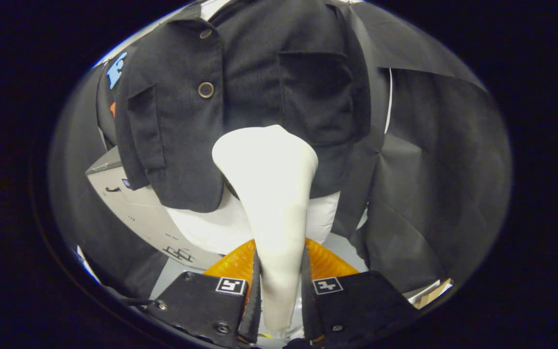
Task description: Iron the clothes twice with a garment steamer, once on the left side and once on the right side.
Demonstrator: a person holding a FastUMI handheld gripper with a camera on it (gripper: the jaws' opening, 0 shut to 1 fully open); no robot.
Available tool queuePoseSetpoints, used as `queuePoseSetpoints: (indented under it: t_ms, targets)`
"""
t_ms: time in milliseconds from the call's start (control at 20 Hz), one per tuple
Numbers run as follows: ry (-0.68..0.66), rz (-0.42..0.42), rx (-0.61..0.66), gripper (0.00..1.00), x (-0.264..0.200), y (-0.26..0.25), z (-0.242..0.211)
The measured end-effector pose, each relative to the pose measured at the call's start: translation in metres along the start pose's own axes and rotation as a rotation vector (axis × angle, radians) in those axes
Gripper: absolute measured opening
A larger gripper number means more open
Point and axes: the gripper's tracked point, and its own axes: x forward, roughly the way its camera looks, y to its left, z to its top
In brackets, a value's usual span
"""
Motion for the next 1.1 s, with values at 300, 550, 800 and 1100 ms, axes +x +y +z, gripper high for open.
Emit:
queuePoseSetpoints:
  t_ms: [300,550,800,1100]
  targets:
    - [-0.089,-0.056,0.03,0.37,-0.081,0.051,-0.006]
    - [-0.158,-0.083,0.059,0.37,-0.145,0.115,-0.017]
    - [-0.208,-0.061,0.031,0.37,-0.198,0.178,-0.026]
    - [-0.24,-0.019,-0.013,0.37,-0.243,0.228,-0.039]
